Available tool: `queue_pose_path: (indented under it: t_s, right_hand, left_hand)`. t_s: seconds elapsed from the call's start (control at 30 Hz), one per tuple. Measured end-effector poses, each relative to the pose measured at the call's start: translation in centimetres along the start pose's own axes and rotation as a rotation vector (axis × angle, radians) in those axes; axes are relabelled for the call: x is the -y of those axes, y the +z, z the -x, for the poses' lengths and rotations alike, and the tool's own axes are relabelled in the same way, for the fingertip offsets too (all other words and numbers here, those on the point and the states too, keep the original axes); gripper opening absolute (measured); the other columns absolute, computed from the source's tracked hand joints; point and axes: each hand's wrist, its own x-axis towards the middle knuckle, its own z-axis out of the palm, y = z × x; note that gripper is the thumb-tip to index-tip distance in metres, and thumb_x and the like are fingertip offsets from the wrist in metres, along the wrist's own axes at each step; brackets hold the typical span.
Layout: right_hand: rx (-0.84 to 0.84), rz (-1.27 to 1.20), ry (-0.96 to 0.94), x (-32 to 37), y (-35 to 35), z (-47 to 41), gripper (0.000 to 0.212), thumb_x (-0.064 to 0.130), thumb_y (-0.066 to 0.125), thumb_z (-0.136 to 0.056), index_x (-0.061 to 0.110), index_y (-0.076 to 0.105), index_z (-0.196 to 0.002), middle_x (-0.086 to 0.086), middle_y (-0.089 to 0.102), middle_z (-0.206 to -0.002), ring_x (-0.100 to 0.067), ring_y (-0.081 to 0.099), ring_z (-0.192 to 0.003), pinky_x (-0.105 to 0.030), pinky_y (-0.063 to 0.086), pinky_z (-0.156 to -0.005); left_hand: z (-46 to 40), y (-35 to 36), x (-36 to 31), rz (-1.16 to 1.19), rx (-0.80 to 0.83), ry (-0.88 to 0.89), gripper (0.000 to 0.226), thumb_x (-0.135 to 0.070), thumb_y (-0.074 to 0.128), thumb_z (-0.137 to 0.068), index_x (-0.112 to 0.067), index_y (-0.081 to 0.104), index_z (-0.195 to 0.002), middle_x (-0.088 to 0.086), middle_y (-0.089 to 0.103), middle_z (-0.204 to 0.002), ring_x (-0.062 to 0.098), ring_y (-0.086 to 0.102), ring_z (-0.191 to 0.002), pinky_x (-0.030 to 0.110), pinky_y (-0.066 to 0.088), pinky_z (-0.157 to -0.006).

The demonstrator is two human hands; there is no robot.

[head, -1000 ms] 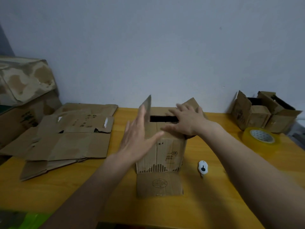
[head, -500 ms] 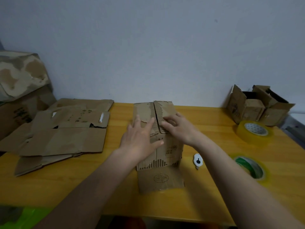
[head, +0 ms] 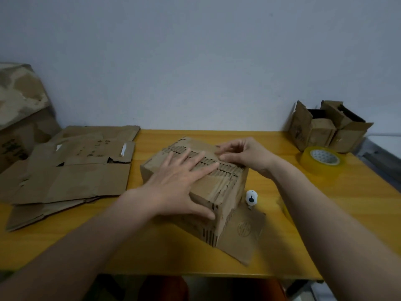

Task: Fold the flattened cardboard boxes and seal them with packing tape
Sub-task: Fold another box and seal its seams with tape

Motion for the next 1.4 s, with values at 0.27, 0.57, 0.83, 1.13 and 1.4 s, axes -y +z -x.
queue_pose_path:
  t_s: [0.27, 0.57, 0.83, 1.13, 1.4]
  right_hand:
    - [-0.388, -0.196, 0.161, -1.9, 0.9, 0.6, 0.041, 0.015, 0.049, -0.098, 0.017, 0.045, -0.139, -0.006, 0.048, -0.137, -0.018, 0.051, -0.117, -0.029, 0.048, -0.092]
    - [-0.265, -0.307, 0.197, -2.4, 0.5, 1.0, 0.039, 0.021, 0.036, -0.104, 0.031, 0.041, -0.14, -0.004, 0.055, -0.125, -0.014, 0.061, -0.091, -0.025, 0.053, -0.071]
    - [-0.268, -0.293, 0.181, -2.6, -0.4, 1.1, 0.038, 0.03, 0.033, -0.104, 0.029, 0.042, -0.141, -0.005, 0.051, -0.136, -0.02, 0.054, -0.117, -0.04, 0.047, -0.1]
    - [-0.267, 0.646, 0.513, -9.3, -7.2, 10.2, 0.045, 0.006, 0.051, -0.09, 0.007, 0.048, -0.135, -0.014, 0.05, -0.138, -0.028, 0.047, -0.126, -0.033, 0.04, -0.096]
    - [0.014, 0.854, 0.585, -10.9, -7.2, 13.5, 0.044, 0.034, 0.064, -0.088, 0.018, 0.056, -0.128, -0.006, 0.034, -0.149, -0.027, 0.017, -0.143, -0.052, 0.024, -0.113]
  left_hand:
    - [-4.4, 0.2, -7.4, 0.008, -0.111, -0.352, 0.111, -0.097, 0.026, -0.063, -0.037, 0.0, -0.153, 0.013, 0.002, -0.162, 0.043, 0.002, -0.146, 0.061, -0.003, -0.116]
    - [-3.9, 0.0, -3.2, 0.051, -0.02, -0.258, 0.109, -0.096, 0.018, -0.064, -0.037, -0.007, -0.153, -0.005, -0.011, -0.162, 0.029, -0.01, -0.148, 0.051, -0.003, -0.12]
    - [-5.3, -0.3, -4.7, 0.065, -0.054, -0.254, 0.099, -0.094, 0.02, -0.067, -0.045, 0.002, -0.151, 0.0, -0.003, -0.163, 0.035, -0.005, -0.148, 0.054, 0.001, -0.12]
    - [-6.5, -0.6, -6.3, 0.047, -0.075, -0.149, 0.101, -0.086, 0.003, -0.07, -0.03, 0.004, -0.154, -0.003, 0.007, -0.162, 0.021, 0.008, -0.149, 0.042, 0.005, -0.12]
    - [-6.6, -0.2, -6.1, 0.05, -0.085, -0.131, 0.064, -0.058, 0.003, -0.097, -0.03, 0.007, -0.154, -0.002, 0.006, -0.163, 0.022, 0.006, -0.149, 0.042, 0.003, -0.12]
